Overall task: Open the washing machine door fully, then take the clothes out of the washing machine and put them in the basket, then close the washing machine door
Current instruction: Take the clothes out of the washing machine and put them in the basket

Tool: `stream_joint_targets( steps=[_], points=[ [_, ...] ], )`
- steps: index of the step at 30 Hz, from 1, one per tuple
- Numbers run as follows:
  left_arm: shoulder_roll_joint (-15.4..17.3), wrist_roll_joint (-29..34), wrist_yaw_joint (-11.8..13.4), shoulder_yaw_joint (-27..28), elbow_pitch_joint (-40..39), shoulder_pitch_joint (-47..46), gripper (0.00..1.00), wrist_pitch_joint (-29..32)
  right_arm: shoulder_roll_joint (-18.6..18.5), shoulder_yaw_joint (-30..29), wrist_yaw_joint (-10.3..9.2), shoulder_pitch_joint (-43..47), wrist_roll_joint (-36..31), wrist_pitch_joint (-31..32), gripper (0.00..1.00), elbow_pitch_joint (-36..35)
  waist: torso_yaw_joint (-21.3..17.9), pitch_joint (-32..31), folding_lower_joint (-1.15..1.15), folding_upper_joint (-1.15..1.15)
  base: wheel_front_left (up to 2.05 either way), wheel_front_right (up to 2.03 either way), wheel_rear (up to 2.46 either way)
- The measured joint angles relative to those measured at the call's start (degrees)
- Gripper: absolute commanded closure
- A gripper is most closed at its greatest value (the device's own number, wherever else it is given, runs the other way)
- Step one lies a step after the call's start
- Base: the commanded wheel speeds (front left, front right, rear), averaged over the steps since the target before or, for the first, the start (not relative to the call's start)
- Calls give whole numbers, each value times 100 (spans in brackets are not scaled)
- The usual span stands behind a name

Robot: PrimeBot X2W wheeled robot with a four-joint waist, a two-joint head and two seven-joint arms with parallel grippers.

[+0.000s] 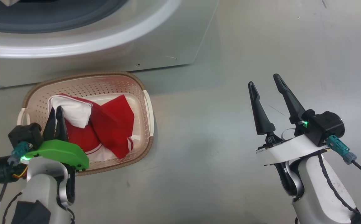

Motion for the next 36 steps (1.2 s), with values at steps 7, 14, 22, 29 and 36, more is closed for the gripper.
stream_joint_targets(
  steps=[7, 14, 22, 29, 36],
  points=[
    [60, -77, 0, 120, 687, -550, 100, 182, 0, 76, 0, -191, 114, -1, 0, -81, -187, 478, 0, 0, 0, 0, 0],
    [116, -93, 0, 144, 1336, -962, 100, 296, 1, 98, -1, -424, 176, -1, 0, -144, -368, 929, 0, 0, 0, 0, 0],
    [107, -212, -42, 144, 2081, -1299, 100, 379, 1, 101, -1, -608, 177, -1, 0, -153, -491, 1296, 0, 0, 0, 0, 0],
    [109, -249, -116, 144, 2583, -1549, 100, 386, 1, 104, -1, -684, 177, -1, 0, -129, -507, 1382, 0, 0, 0, 0, 0],
    [94, -291, -259, 146, 2967, -1739, 62, 226, -1, 82, -2, -716, 196, -1, 0, -42, -466, 1311, 0, 0, 0, 0, 0]
  ],
)
